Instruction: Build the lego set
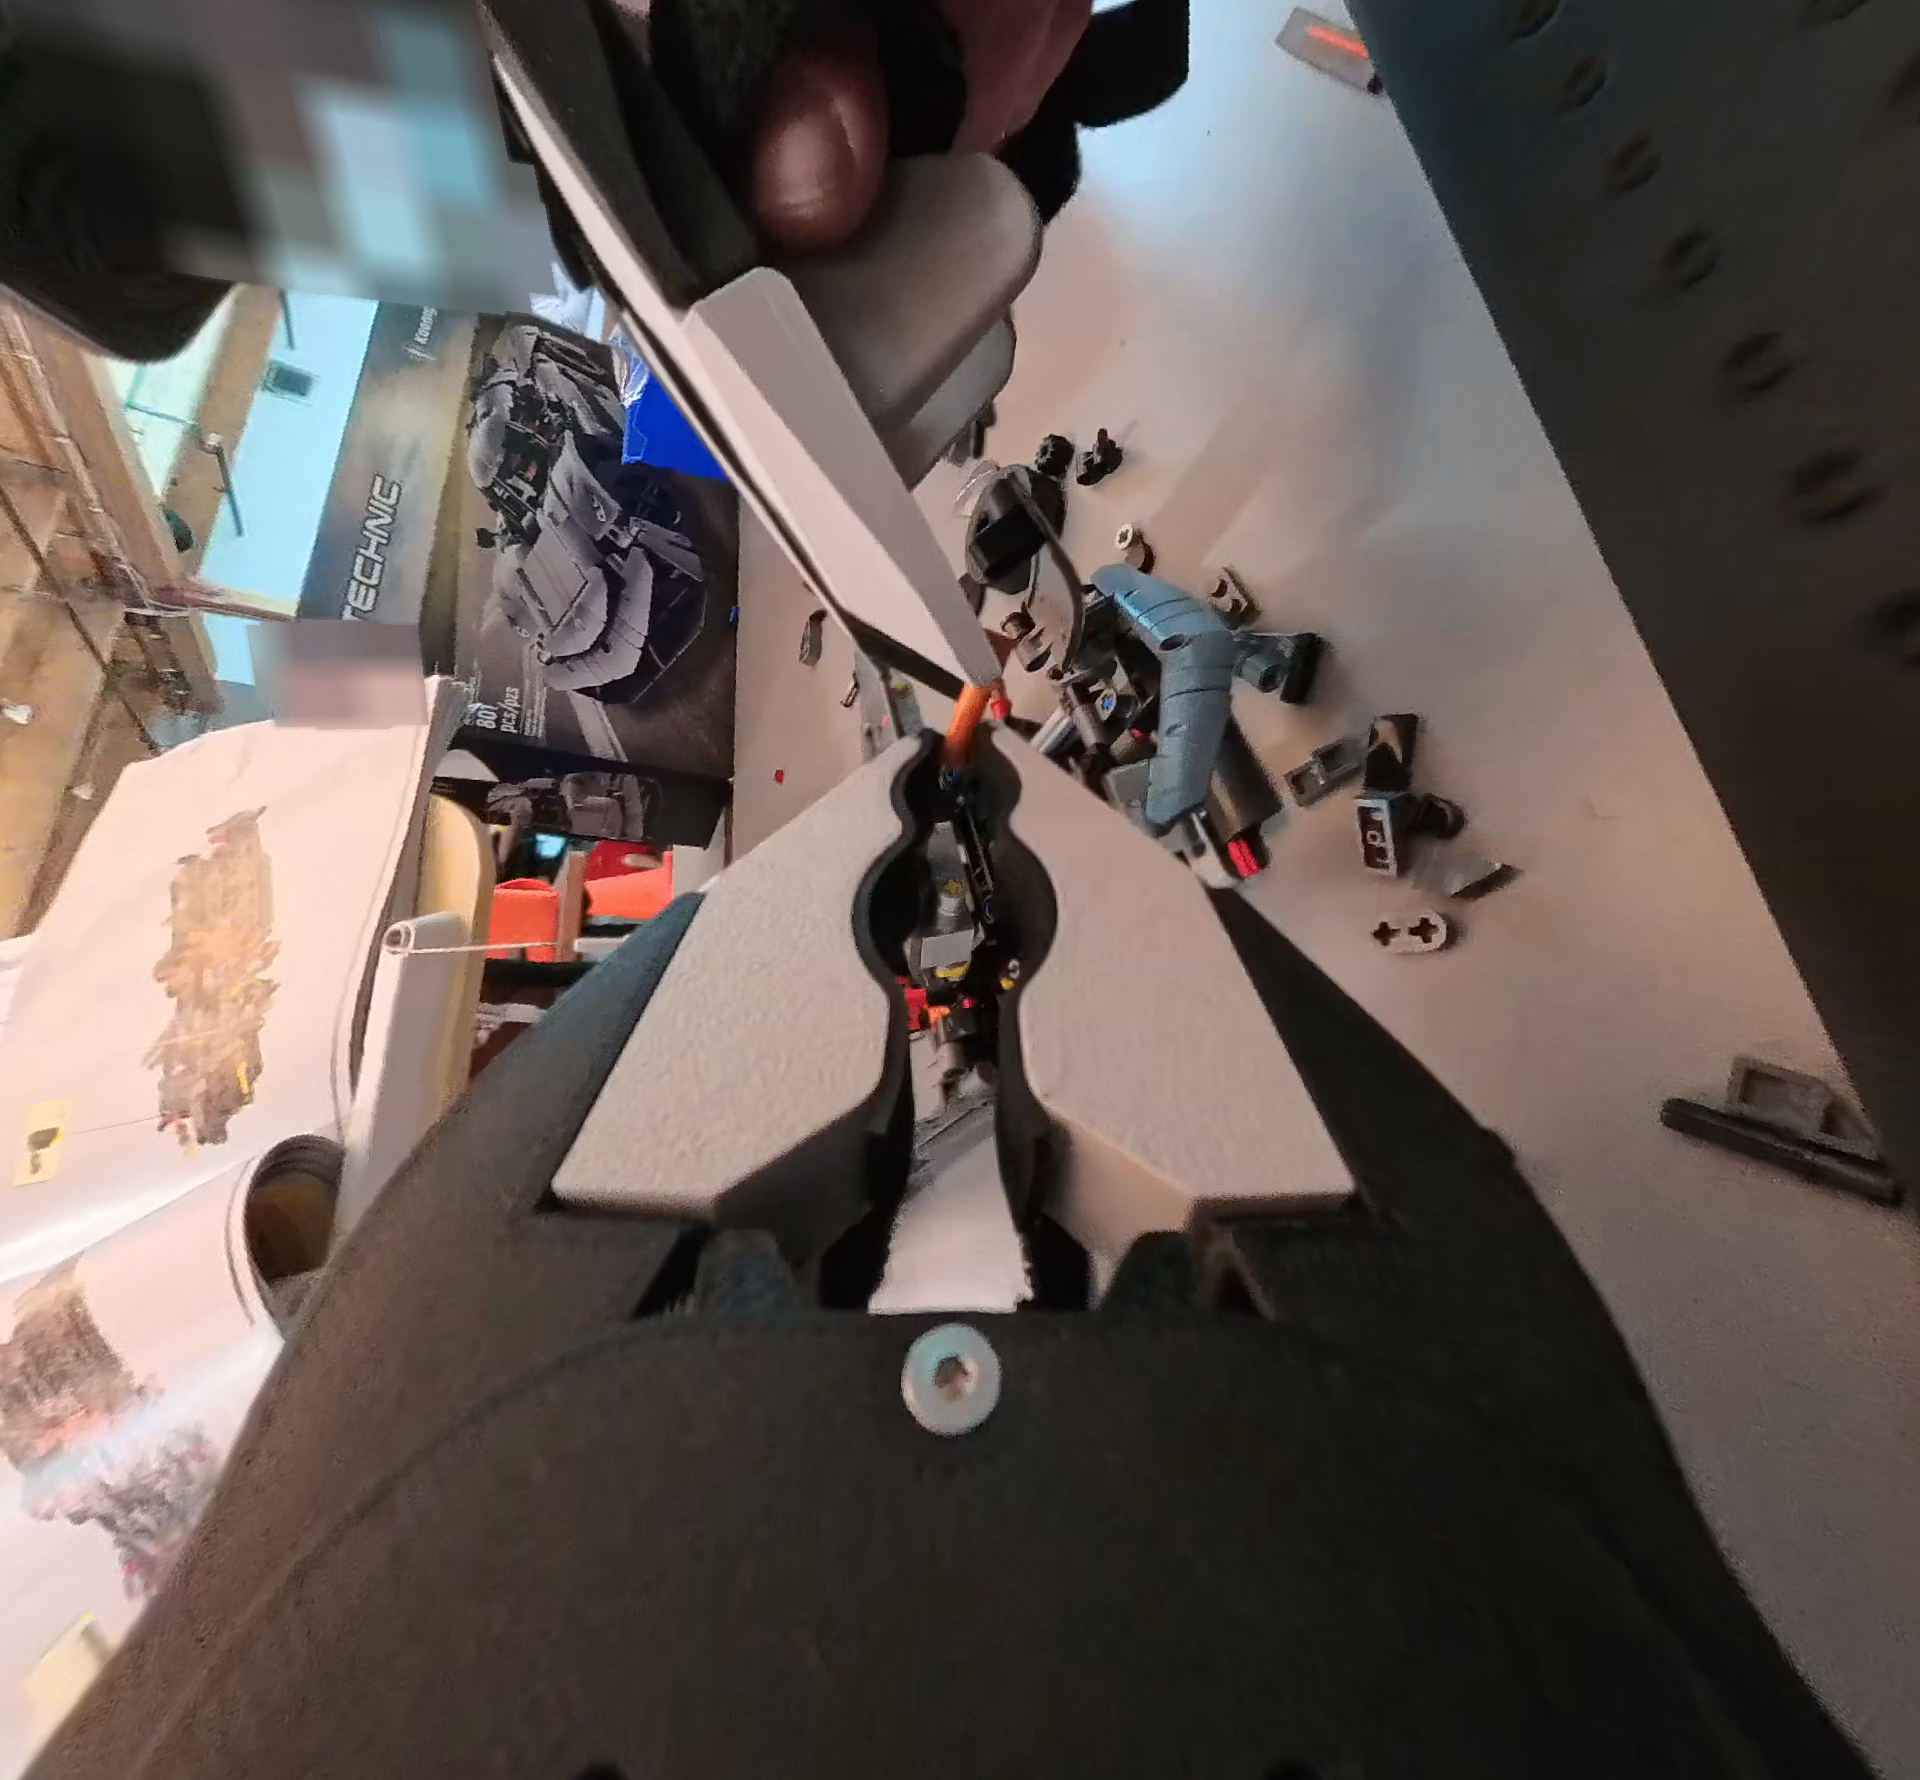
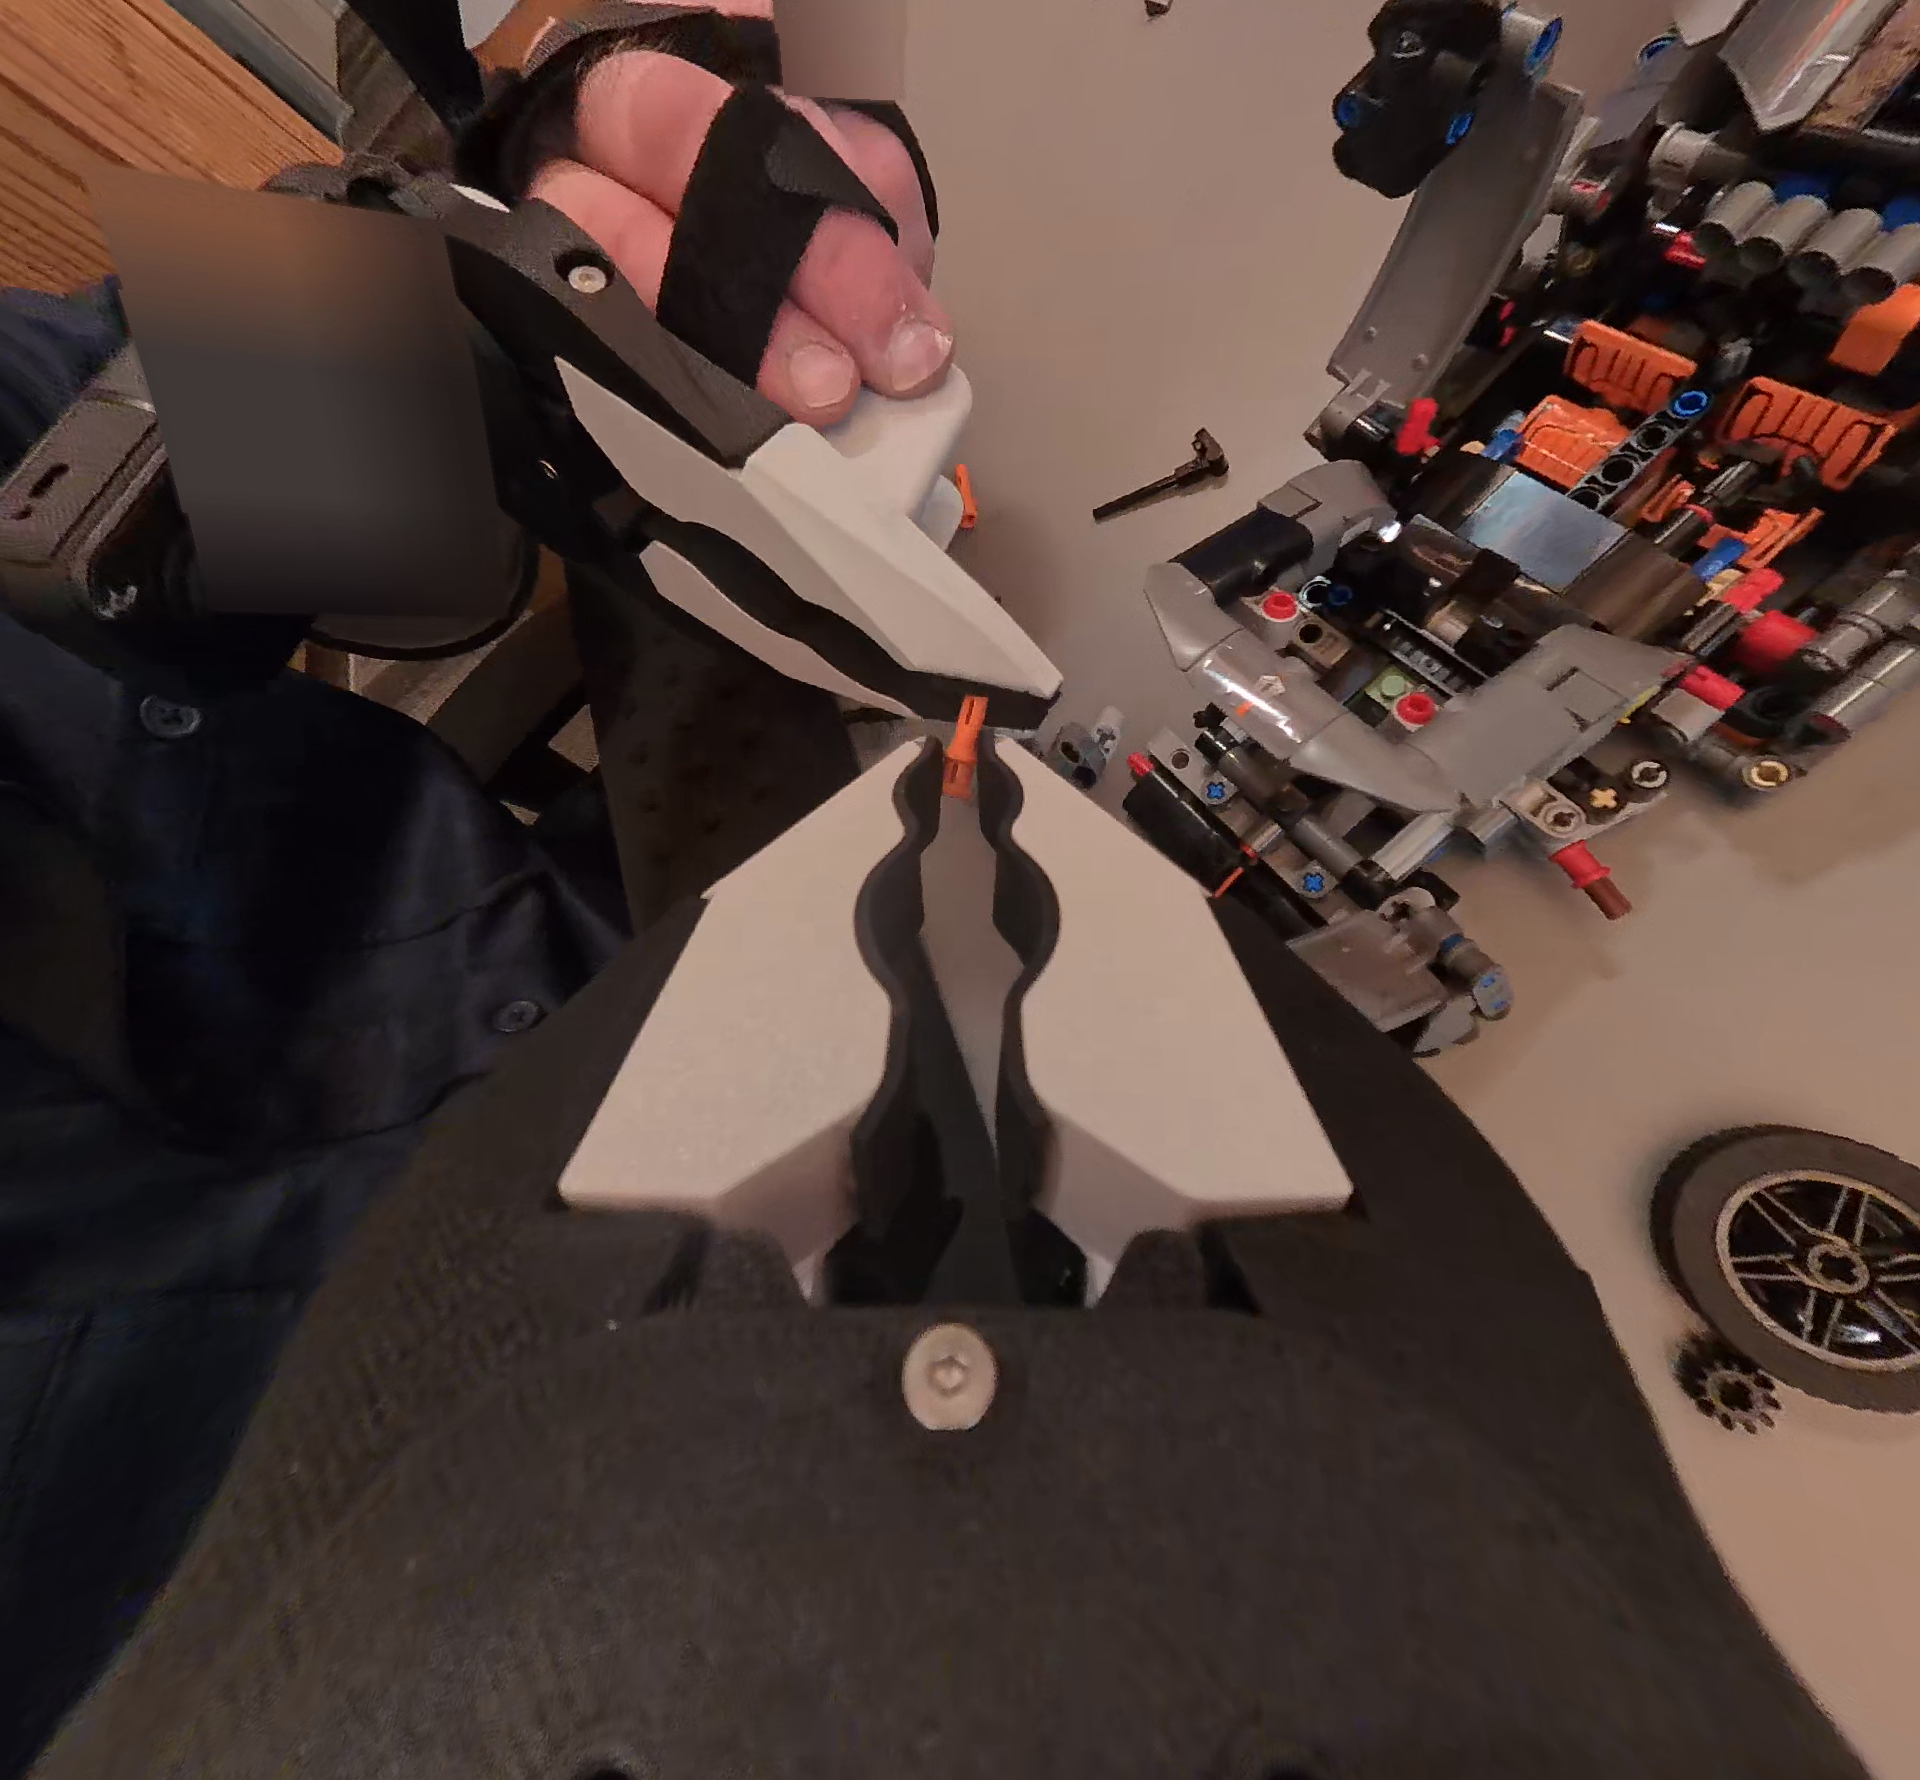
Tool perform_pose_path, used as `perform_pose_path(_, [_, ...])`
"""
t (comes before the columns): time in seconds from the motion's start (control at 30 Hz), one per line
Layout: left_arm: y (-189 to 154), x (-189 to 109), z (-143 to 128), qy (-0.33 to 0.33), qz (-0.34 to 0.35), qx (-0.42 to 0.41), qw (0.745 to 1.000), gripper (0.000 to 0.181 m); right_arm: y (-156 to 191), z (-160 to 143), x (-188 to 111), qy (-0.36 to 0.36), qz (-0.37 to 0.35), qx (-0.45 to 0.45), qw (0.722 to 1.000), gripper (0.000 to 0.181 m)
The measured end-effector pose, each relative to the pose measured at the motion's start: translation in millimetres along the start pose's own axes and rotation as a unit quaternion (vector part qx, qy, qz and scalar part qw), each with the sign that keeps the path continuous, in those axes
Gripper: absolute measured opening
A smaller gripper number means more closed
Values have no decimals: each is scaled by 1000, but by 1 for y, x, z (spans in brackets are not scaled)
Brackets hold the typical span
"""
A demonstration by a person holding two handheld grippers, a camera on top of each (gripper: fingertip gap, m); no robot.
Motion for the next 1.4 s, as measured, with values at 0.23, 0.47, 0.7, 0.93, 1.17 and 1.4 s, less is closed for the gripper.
perform_pose_path(0.23, [-4, 1, 4, 10, 0, 11, 1000, 0, 2, -7, -3, 4, -22, -3, 1000, 8])
perform_pose_path(0.47, [-4, 1, 6, 12, 2, 8, 1000, 0, 2, -12, -3, 14, -65, -27, 997, 4])
perform_pose_path(0.7, [-1, 7, 1, 25, 8, -7, 1000, 4, -4, -11, -8, 1, -73, -12, 997, 4])
perform_pose_path(0.93, [1, 6, -22, 39, -45, -58, 997, 9, -44, -20, -27, 17, -147, 44, 988, 4])
perform_pose_path(1.17, [-7, 10, -52, 52, -101, -100, 988, 14, -74, -25, -25, 45, -180, 63, 981, 4])
perform_pose_path(1.4, [-24, 25, -70, 90, -150, -136, 975, 21, -80, -24, -8, 63, -159, 73, 983, 4])
Point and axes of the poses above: each gripper's, where its closed fingertips meet, x out along the fingers, z out of its top, y = z × x across the jaws, the point moved 2 cm from there along -x, back along the fingers, and after that the axes turned 7 degrees about y, right-handed, at the moved point
